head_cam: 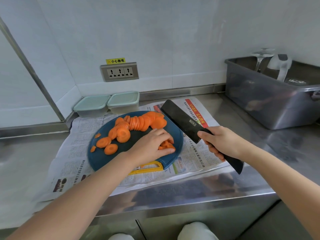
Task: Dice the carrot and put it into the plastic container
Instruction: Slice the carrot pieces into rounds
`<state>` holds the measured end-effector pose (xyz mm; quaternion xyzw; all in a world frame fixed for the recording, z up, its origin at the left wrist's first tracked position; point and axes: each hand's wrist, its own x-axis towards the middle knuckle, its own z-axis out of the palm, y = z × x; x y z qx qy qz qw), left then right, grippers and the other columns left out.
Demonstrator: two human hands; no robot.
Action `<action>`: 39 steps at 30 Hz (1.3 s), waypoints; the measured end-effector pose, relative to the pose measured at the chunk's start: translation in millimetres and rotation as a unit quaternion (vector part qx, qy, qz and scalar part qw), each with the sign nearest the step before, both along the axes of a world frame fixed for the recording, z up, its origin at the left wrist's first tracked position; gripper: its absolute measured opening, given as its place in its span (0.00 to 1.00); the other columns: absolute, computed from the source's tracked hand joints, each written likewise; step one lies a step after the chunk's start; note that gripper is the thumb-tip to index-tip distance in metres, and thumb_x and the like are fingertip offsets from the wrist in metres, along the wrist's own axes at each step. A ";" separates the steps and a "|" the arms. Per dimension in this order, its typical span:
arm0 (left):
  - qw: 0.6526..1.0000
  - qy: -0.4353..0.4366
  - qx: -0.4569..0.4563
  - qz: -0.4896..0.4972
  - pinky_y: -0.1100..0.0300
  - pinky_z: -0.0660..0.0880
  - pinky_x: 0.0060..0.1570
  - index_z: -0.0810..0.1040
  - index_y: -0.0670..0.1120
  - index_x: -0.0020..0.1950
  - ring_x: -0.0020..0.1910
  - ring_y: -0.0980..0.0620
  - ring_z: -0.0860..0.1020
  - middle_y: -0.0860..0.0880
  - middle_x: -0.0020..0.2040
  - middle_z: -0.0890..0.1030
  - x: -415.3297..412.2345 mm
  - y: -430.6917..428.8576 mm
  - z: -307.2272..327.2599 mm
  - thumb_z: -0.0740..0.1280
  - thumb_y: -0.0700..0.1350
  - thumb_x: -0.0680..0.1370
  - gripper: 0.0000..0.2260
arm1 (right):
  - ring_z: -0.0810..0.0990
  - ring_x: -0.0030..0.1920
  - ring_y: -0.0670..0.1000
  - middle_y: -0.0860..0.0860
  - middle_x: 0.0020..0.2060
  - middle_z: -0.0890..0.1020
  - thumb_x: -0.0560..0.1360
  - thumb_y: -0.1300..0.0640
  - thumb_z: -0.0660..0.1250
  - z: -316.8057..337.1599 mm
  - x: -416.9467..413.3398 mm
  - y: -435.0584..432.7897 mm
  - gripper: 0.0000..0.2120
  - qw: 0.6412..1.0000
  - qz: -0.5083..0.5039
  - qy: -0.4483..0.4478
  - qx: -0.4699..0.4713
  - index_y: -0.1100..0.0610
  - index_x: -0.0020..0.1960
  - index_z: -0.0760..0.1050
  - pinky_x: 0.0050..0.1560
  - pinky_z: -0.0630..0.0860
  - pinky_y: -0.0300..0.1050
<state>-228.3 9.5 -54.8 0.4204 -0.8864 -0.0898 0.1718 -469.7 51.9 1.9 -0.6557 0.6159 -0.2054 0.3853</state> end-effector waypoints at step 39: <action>0.986 0.046 0.114 0.115 0.62 0.73 0.58 0.79 0.51 0.56 0.53 0.61 0.76 0.57 0.52 0.79 48.3 -6.2 27.4 0.69 0.48 0.77 0.09 | 0.70 0.22 0.49 0.52 0.26 0.72 0.81 0.50 0.58 -12.4 18.0 -6.1 0.12 0.999 0.042 0.015 -0.015 0.54 0.42 0.70 0.26 0.73 0.40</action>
